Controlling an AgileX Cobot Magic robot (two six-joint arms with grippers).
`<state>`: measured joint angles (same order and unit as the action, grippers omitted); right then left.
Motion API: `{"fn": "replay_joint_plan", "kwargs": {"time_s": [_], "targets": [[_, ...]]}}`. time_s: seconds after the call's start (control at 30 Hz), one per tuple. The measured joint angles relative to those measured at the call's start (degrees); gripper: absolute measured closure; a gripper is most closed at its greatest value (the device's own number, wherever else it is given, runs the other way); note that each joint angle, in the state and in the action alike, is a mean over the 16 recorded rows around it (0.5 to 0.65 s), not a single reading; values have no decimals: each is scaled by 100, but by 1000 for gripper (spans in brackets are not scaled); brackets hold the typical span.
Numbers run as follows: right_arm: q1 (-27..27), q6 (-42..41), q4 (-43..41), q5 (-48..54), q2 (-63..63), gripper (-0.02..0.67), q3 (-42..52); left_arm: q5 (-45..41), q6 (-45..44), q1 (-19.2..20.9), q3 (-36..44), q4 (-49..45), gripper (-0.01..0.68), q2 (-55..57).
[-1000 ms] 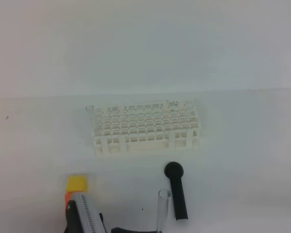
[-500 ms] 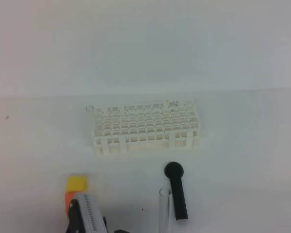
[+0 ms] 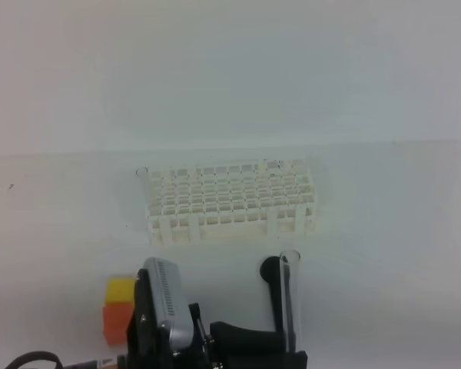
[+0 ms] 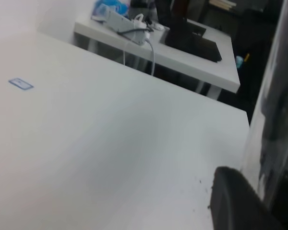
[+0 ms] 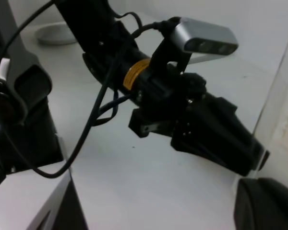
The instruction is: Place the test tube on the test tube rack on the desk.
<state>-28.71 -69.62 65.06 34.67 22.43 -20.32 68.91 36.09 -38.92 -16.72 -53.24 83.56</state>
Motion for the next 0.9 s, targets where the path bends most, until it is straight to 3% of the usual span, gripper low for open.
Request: {"fn": "replay_joint_plan", "kwargs": {"time_s": [0.17, 0.43, 0.63, 0.9], "targets": [[-405, -485, 862, -620, 762, 650, -53, 5, 114, 0, -122, 16, 563, 0], [-556, -2322, 2432, -842, 1994, 622, -298, 10, 135, 0, -145, -227, 563, 0], [-557, -3462, 3098, -400, 2911, 481, -714, 10, 165, 0, -145, -440, 563, 0], [-557, -3610, 3184, 96, 3907, 251, -1328, 10, 200, 0, -145, -334, 563, 0]]}}
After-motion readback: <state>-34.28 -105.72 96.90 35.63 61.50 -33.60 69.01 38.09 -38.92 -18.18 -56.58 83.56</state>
